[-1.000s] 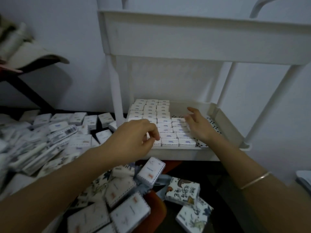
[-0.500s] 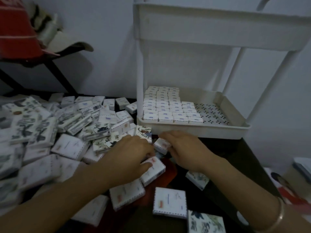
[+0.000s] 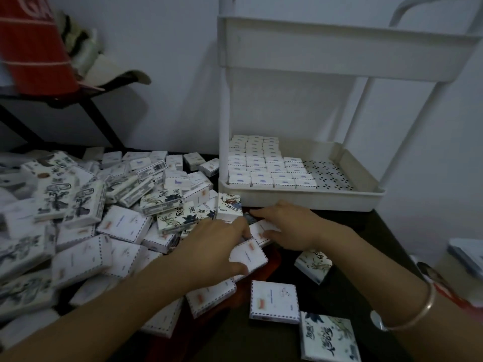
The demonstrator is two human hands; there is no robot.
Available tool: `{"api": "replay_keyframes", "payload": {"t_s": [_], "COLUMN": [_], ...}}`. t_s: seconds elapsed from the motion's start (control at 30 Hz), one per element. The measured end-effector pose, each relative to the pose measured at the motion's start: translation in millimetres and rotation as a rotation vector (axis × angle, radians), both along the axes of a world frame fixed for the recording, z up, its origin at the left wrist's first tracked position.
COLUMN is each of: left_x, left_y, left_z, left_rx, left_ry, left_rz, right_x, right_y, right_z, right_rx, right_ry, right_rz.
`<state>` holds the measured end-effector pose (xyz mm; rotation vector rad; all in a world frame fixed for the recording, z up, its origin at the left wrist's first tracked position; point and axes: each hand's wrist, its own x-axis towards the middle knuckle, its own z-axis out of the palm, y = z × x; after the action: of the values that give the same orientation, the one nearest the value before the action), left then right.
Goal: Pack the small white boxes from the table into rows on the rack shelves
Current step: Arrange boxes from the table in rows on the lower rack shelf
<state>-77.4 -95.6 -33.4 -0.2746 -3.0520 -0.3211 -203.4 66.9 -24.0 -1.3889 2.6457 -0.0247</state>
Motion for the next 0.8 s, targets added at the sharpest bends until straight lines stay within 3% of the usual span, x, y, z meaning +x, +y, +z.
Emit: {"api": "replay_keyframes", "payload": {"t_s": [0.17,0.3,0.47,0.57,0.8], "left_x": [3.0,-2.0,-15.9,-30.1,-102.2], "left_y": [3.5,1.1,-0.6,1.1,15.5], "left_z": [-5.4,-1.1,10.5,20.4,56.6], "left_rx": [0.122,0.291,0.662,0.914,1.002], "left_ry": [0.010,-0.048,-0.092,-0.078,0.150], "left_rz": [-0.012,0.004,0.125,0.198,0.176], "right_x": [-1.7,-0.9,-13.3,-18.1,-36.8], "right_y": [7.9,18.1,42.7,56.4,76.7], "right_z": [1.1,4.3,17.0,20.6,22.0], "right_rx": [-0.043,-0.267,-0.709,-0.914,-1.037], "right_ry": [-0.004,-0.062,-0.422,-0.603,-0.616], "right_rz": [-0.013,-0.102,-0.333,-0.357,-0.300]}}
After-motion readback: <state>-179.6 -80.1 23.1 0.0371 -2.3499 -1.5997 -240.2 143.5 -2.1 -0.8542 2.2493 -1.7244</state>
